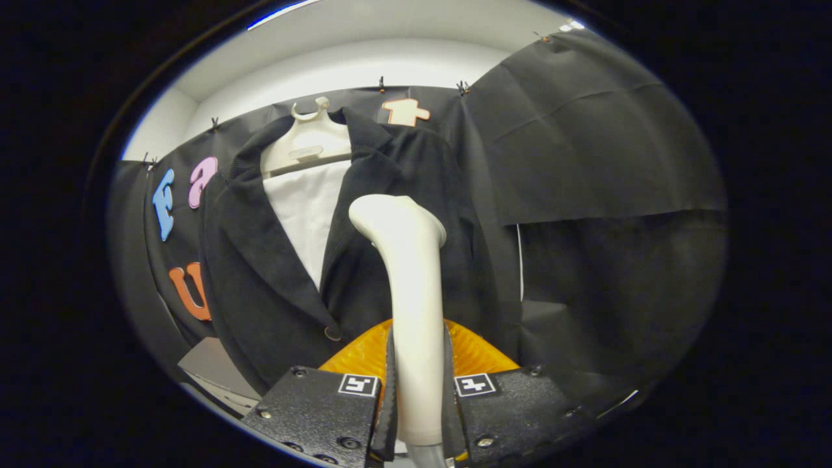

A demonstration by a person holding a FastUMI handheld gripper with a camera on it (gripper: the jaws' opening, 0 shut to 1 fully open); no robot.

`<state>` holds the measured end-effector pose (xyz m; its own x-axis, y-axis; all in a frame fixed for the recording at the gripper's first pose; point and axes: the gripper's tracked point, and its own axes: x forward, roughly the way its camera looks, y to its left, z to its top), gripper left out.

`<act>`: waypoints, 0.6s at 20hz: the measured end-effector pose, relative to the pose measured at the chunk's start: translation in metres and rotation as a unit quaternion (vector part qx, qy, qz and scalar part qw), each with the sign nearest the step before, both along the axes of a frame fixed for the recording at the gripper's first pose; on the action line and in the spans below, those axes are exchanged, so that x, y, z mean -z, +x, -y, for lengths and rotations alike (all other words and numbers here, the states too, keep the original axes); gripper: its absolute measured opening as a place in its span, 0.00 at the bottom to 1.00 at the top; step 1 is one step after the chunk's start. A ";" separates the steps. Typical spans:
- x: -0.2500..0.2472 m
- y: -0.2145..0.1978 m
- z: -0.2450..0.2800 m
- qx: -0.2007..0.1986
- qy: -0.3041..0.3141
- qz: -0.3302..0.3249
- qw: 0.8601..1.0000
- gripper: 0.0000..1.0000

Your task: Iron the clothes twice with a garment steamer, once on the left side and once on the right side.

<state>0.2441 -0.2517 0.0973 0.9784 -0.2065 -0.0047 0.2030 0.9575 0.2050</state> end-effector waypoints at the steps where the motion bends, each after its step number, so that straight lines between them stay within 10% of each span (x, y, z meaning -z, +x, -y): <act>1: 0.004 -0.001 0.000 0.002 -0.001 -0.003 1.000 0.30; 12: 0.067 -0.005 -0.004 0.028 -0.017 -0.049 0.998 0.30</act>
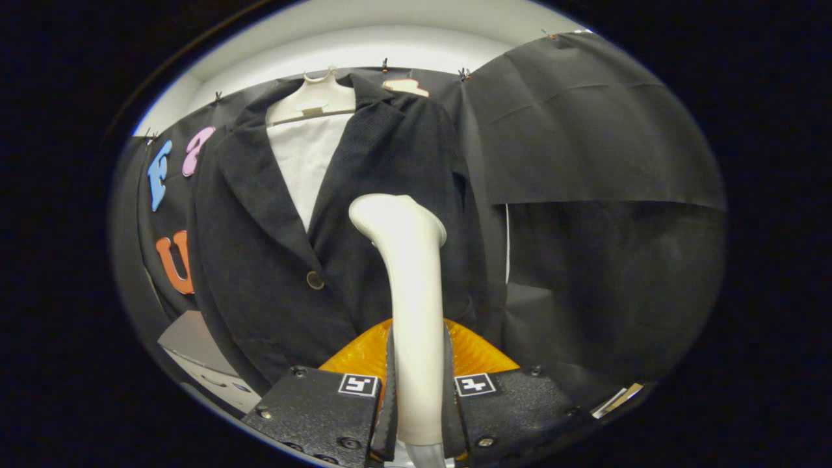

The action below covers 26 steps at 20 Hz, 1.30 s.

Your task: Iron the clothes twice with a garment steamer, once on the left side and once on the right side.

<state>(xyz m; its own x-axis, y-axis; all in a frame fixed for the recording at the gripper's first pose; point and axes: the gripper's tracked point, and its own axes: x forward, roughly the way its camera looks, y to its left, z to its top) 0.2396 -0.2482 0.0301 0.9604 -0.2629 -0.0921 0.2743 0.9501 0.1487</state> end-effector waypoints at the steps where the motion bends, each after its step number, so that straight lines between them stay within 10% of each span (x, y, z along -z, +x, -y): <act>1: 0.005 0.000 -0.001 0.001 0.001 -0.005 1.000 0.30; 26: 0.130 -0.021 -0.014 0.037 0.002 -0.107 0.994 0.30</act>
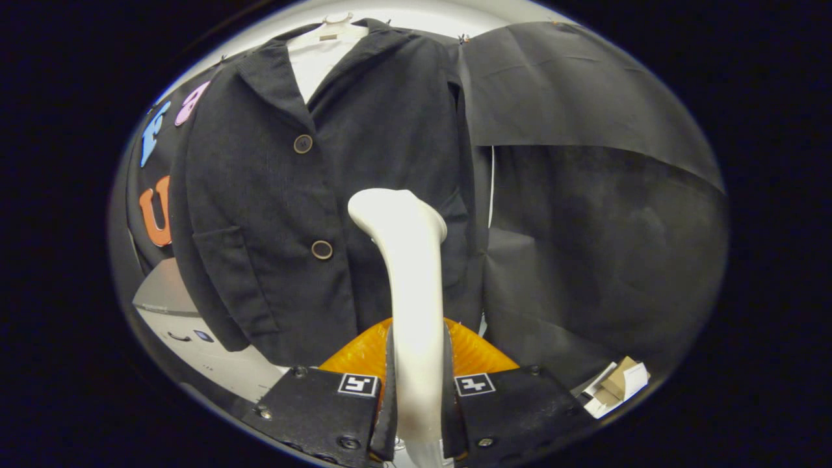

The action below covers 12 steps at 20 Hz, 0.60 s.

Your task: Iron the clothes twice with a garment steamer, once on the left side and once on the right side.

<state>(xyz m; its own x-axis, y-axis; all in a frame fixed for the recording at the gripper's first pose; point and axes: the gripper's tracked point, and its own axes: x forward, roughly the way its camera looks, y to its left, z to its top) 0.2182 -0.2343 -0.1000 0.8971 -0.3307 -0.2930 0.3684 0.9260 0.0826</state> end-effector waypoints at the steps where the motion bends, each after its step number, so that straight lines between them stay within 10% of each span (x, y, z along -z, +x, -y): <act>1: 0.003 -0.001 0.000 0.000 0.003 -0.002 1.000 0.30; 12: 0.066 -0.013 -0.009 -0.016 0.028 -0.058 0.998 0.30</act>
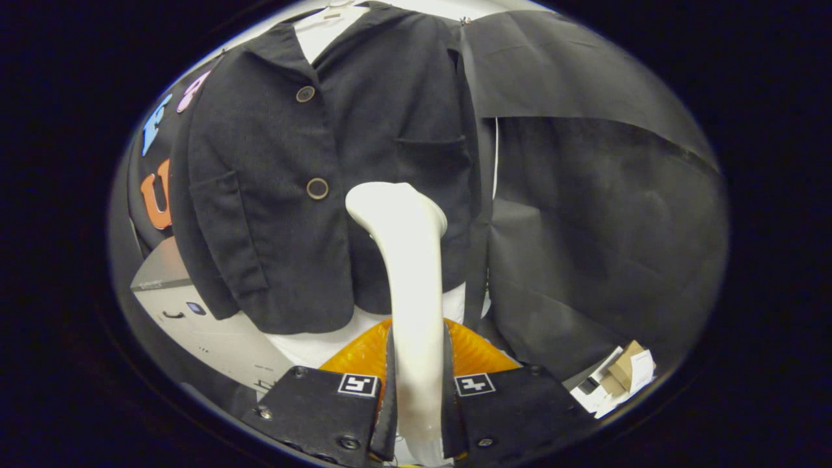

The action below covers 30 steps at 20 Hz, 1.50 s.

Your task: Iron the clothes twice with a garment steamer, once on the left side and once on the right side.

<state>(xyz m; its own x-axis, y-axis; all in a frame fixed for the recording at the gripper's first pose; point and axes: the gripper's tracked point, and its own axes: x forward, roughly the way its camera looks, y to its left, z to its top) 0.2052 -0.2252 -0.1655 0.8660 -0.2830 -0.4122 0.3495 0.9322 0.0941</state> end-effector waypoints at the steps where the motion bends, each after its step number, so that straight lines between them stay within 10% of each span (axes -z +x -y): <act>1: 0.007 0.000 -0.001 0.000 0.001 -0.006 1.000 0.30; 16: 0.062 -0.013 -0.005 0.000 0.035 -0.060 0.998 0.30; 30: -0.053 -0.098 -0.057 -0.033 0.009 0.056 0.998 0.30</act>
<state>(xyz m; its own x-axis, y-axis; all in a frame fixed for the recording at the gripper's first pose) 0.1069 -0.1684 -0.1130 0.9232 -0.2171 -0.3170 0.2738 0.9506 0.1465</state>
